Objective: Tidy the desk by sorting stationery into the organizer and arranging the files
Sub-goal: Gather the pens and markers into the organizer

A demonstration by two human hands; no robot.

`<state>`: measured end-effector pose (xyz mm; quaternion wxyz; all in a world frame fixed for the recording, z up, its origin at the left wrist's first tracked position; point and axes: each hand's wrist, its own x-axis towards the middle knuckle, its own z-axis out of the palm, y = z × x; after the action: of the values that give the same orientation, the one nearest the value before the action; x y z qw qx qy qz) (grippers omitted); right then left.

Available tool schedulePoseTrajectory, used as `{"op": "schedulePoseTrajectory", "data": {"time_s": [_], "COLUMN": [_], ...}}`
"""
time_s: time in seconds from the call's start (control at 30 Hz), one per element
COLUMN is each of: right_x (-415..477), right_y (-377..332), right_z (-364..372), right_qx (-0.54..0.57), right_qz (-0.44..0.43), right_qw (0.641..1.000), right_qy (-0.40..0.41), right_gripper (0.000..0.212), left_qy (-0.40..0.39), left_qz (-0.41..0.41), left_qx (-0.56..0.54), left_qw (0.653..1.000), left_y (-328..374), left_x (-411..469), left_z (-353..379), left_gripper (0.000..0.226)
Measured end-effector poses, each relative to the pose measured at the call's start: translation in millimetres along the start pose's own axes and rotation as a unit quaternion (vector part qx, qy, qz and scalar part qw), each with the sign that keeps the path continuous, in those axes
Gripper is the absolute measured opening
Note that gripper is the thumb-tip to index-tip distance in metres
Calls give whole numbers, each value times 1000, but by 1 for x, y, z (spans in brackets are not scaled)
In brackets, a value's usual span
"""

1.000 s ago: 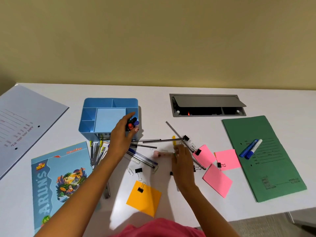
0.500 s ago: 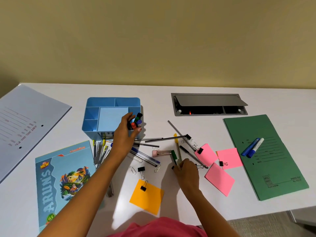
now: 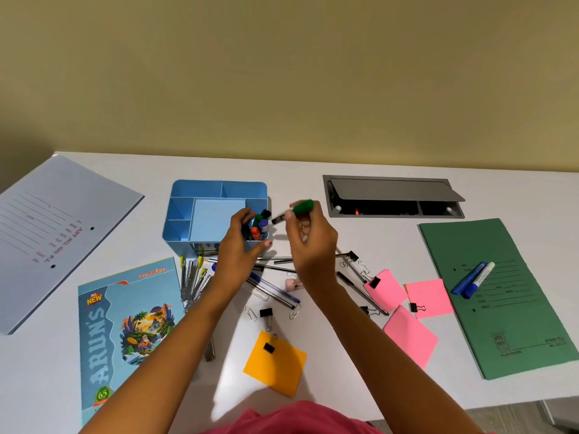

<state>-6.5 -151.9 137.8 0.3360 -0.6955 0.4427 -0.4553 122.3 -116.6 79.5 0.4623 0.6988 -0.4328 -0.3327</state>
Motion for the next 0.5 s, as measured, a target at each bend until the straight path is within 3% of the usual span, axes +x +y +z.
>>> {"op": "schedulePoseTrajectory", "data": {"time_s": [0.23,0.5], "right_x": [18,7], "right_y": [2,24], "right_z": [35,42], "right_qx": [-112,-185], "right_qz": [-11,52], "right_qw": [990,972], "right_qy": [-83,-134], "right_gripper": [17,23], "left_qy": [3,-7], "left_qz": [11,13], "left_qx": [11,37], "left_qw": [1000,999], "left_y": [-1,-1], "left_x": [1,3], "left_z": [-1,-3], "left_gripper": [78,73]}}
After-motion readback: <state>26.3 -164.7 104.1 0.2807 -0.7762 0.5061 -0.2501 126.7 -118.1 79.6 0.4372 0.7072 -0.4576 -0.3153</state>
